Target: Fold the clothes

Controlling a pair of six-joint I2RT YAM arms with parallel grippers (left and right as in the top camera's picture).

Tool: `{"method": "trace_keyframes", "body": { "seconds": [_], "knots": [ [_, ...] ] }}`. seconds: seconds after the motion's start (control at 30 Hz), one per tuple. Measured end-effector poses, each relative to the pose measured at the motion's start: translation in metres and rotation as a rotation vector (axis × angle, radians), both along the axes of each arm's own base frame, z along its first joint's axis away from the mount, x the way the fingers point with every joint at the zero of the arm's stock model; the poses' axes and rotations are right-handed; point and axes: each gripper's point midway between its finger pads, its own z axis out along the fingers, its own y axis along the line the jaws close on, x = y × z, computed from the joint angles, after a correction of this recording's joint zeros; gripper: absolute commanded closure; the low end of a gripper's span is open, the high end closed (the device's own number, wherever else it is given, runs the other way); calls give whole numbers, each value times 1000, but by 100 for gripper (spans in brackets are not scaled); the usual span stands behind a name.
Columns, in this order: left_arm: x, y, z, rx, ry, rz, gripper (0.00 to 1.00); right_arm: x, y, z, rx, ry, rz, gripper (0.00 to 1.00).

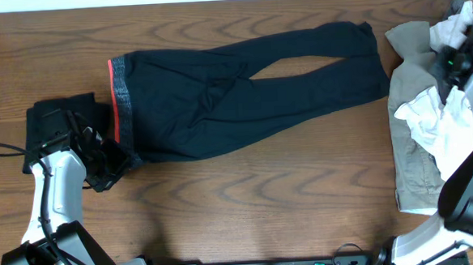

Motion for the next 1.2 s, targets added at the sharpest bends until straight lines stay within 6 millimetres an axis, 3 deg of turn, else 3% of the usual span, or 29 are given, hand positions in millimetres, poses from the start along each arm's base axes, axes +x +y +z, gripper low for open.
{"method": "trace_keyframes", "body": {
  "seconds": [0.07, 0.13, 0.23, 0.3, 0.47, 0.73, 0.93, 1.2],
  "knots": [
    [0, 0, 0, 1, -2, -3, 94, 8, 39, 13, -3, -17, 140, 71],
    [1, 0, 0, 3, -5, -6, 94, 13, 72, 13, 1, -8, 250, 75],
    [2, 1, 0, 7, -12, -10, 94, 17, 109, -6, 18, 38, 368, 78],
    [2, 2, 0, 15, -10, -12, 94, 19, 121, -25, 27, 76, 400, 78],
    [0, 8, -2, 48, 1, -14, 94, 26, 118, -74, 13, 161, 382, 76],
    [-2, 11, -3, 72, 12, -15, 94, 30, 112, -118, 8, 219, 362, 74],
    [-4, 15, -4, 98, 24, -17, 94, 5, 114, -141, 39, 340, 356, 67],
    [-8, 21, -5, 133, 45, -22, 94, -38, 118, -144, 97, 524, 339, 60]
  ]
}}
